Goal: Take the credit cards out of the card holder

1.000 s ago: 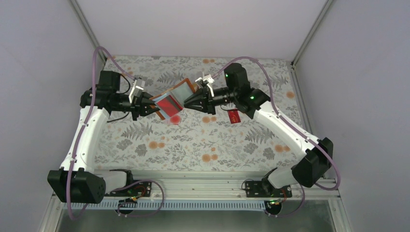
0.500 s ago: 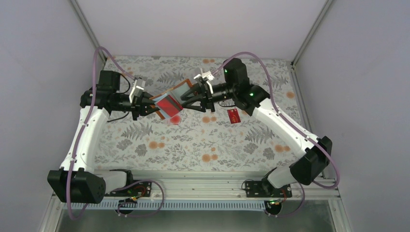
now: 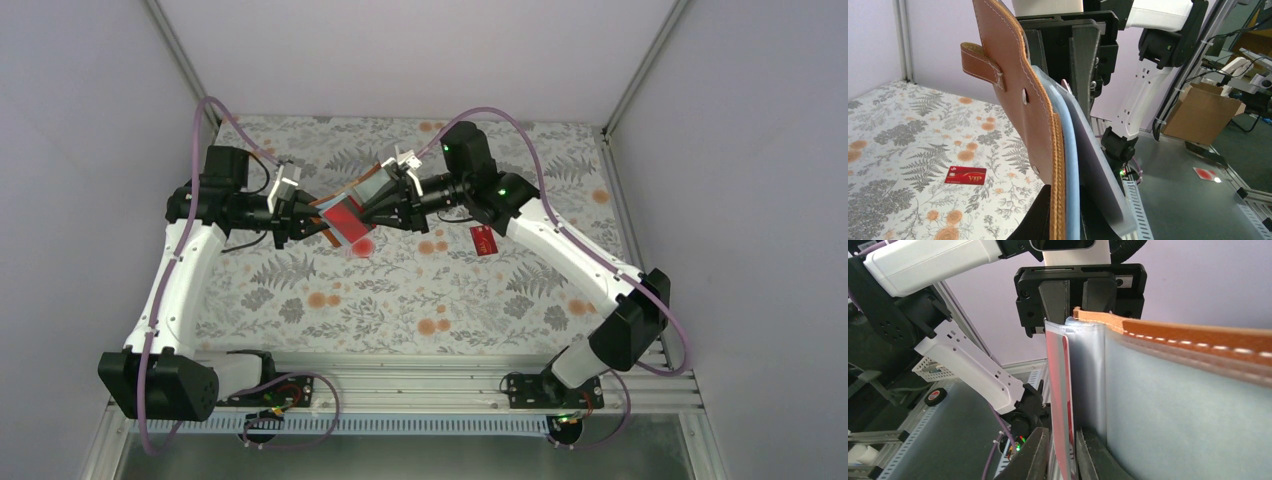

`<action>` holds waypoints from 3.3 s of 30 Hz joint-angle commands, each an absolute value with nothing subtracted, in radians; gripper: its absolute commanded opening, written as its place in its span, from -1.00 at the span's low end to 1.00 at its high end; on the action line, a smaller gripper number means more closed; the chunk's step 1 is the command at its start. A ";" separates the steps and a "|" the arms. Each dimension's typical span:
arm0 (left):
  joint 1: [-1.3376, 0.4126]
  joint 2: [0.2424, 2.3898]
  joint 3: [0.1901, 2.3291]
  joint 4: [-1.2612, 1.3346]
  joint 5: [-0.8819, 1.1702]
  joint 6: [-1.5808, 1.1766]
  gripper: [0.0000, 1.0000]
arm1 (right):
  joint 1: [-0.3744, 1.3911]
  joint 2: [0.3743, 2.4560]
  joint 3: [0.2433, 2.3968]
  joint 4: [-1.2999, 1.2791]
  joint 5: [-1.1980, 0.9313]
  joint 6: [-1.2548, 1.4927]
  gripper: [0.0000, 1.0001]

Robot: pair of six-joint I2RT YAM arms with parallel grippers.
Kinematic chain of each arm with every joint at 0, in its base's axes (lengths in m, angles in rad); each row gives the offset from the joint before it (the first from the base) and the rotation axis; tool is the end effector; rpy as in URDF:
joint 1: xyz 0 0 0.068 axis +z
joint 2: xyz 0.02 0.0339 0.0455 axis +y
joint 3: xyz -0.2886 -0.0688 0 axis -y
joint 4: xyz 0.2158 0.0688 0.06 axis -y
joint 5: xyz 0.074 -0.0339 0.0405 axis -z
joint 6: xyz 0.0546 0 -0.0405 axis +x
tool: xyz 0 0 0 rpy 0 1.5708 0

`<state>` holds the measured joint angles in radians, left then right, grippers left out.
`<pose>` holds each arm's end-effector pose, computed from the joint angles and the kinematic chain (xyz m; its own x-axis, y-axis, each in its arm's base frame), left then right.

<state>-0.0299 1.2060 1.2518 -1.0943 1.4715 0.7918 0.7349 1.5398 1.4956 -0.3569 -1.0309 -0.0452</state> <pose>0.1678 -0.0594 0.3841 -0.2534 0.0782 -0.9642 0.9672 0.0408 -0.2509 0.2084 0.2515 0.4125 -0.2473 -0.2548 -0.9348 -0.9427 -0.1598 0.2930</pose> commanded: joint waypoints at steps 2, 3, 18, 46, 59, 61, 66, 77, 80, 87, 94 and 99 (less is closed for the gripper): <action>-0.032 1.195 1.248 -1.083 1.516 0.807 -0.95 | 0.746 1.528 1.518 -0.363 -1.012 -0.060 -0.77; -0.032 1.195 1.247 -1.082 1.518 0.807 -0.95 | 0.746 1.530 1.518 -0.364 -1.010 -0.058 -0.78; -0.032 1.191 1.246 -1.090 1.518 0.818 -0.95 | 0.699 1.441 1.418 -0.272 -0.985 -0.017 -0.92; -0.032 1.193 1.235 -1.030 1.524 0.741 -0.95 | 0.729 1.496 1.413 -0.188 -0.994 0.065 -0.92; -0.032 1.193 1.234 -1.029 1.518 0.736 -0.95 | 0.681 1.437 1.383 -0.180 -0.998 0.065 -0.92; -0.032 1.195 1.234 -1.027 1.519 0.731 -0.94 | 0.679 1.434 1.384 -0.174 -1.008 0.070 -0.92; -0.032 1.198 1.234 -1.025 1.522 0.726 -0.80 | 0.680 1.449 1.394 -0.168 -1.031 0.079 -0.92; -0.032 1.203 1.238 -1.028 1.522 0.729 -0.95 | 0.680 1.459 1.418 -0.196 -1.031 0.060 -0.92; -0.032 1.200 1.237 -1.030 1.513 0.733 -0.95 | 0.676 1.439 1.420 -0.221 -0.990 0.045 -0.92; -0.032 1.194 1.210 -0.912 1.437 0.585 -0.95 | 0.589 1.370 1.415 -0.356 -0.880 0.024 -0.92; -0.028 1.192 1.191 -0.811 1.327 0.460 -0.95 | 0.483 1.317 1.422 -0.465 -0.763 0.076 -0.92; -0.002 1.194 1.150 -0.697 1.111 0.302 -0.95 | 0.422 1.347 1.540 -0.714 -0.287 0.191 -0.92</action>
<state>-0.0254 1.2041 1.1790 -0.8124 1.2739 0.4408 0.4576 1.3319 1.4494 -0.4999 -0.6838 0.0933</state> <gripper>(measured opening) 0.058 0.040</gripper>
